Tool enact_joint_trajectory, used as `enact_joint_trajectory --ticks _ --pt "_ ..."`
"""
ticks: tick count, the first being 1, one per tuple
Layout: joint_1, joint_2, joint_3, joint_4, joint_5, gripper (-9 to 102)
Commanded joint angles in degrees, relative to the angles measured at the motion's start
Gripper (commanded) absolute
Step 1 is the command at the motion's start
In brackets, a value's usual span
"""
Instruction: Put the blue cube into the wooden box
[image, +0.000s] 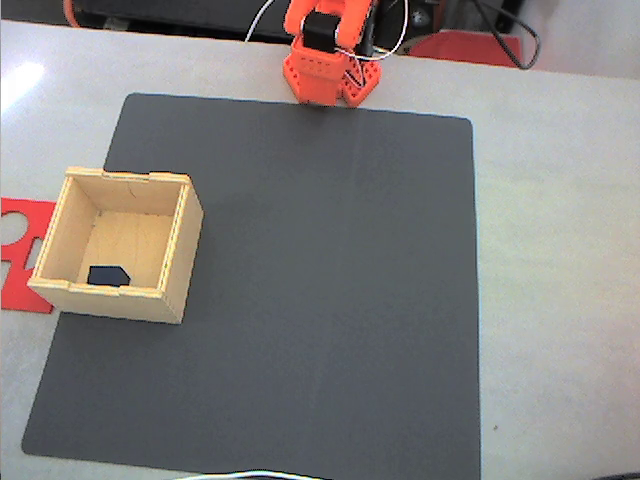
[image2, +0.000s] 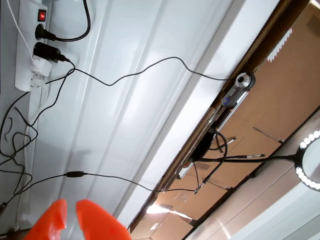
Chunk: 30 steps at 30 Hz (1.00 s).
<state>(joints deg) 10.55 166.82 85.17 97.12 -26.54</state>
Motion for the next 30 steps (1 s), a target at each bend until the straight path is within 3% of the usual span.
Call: enact_joint_trajectory --ticks 1,5,10,16,30 --pt "-1.7 7.0 8.1 -0.6 -1.7 0" --pt "-1.8 14.5 22.0 -5.6 -2.9 0" --pt "-3.3 23.5 42.8 -19.2 -0.8 0" --pt "-6.0 24.4 57.7 -26.7 5.0 0" --pt "-6.0 24.4 81.7 -25.8 12.2 0"
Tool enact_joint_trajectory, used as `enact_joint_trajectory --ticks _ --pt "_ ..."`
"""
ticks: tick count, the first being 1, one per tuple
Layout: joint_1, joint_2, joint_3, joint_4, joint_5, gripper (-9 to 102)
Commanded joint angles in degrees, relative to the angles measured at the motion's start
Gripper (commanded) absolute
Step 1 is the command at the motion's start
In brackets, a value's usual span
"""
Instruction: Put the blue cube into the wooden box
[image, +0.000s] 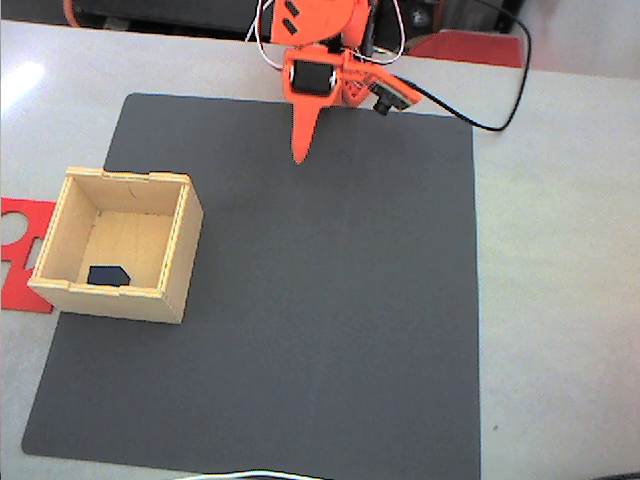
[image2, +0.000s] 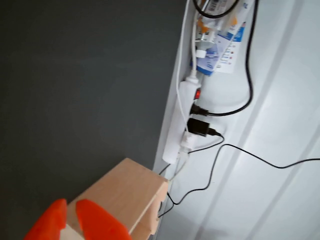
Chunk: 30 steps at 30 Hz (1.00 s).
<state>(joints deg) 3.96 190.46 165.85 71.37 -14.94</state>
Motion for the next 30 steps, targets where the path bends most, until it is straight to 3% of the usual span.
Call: enact_joint_trajectory --ticks 1,30 --pt "0.6 0.8 1.9 -0.1 0.7 0" --pt "4.0 0.8 6.0 0.7 1.9 0"
